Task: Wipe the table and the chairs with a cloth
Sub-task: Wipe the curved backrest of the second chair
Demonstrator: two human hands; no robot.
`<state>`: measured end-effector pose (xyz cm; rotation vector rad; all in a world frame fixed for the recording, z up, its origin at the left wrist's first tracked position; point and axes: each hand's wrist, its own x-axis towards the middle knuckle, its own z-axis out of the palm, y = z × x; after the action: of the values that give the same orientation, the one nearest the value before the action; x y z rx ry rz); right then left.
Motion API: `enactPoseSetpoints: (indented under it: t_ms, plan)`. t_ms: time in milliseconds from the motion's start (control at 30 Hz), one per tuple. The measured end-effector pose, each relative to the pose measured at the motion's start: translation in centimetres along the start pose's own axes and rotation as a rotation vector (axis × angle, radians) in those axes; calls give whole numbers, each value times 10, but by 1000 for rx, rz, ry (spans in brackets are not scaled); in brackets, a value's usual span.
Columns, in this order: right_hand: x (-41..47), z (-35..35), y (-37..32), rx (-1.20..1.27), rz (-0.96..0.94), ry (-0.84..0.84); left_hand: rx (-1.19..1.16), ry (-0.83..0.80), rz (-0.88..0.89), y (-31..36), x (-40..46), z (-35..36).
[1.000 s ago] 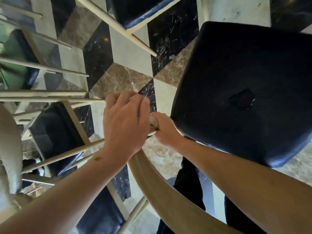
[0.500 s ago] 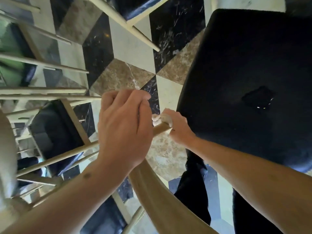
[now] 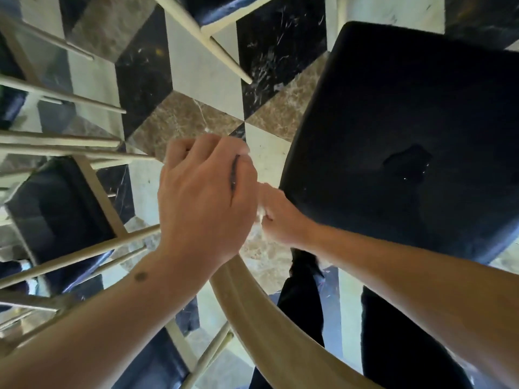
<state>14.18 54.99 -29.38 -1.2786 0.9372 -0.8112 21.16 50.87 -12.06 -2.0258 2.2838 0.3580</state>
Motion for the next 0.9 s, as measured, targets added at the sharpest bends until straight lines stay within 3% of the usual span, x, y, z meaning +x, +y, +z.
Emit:
enactPoseSetpoints:
  t_ms: [100, 267, 367, 433, 533, 600, 767, 900]
  plan:
    - [2, 1, 42, -72, 249, 55, 22, 18, 7, -5, -2, 5]
    - [14, -29, 16, -27, 557, -176, 25, -36, -8, -9, -3, 4]
    - [-10, -102, -37, -9, 627, -184, 126, -122, -43, -5, -9, -7]
    - [-35, -151, -63, 2, 622, -178, 256, -180, 27, 7, -22, -13]
    - [-99, -208, -82, 41, 666, -93, 116, -202, 265, 65, -83, -7]
    - [-142, -232, -83, 28, 729, -70, -25, -297, 318, 115, -138, 6]
    - [-250, -257, -64, -3, 749, -174, -1, -426, 243, 216, -202, 41]
    - [-317, -242, -62, 134, 703, -165, -21, -394, 168, 260, -216, 57]
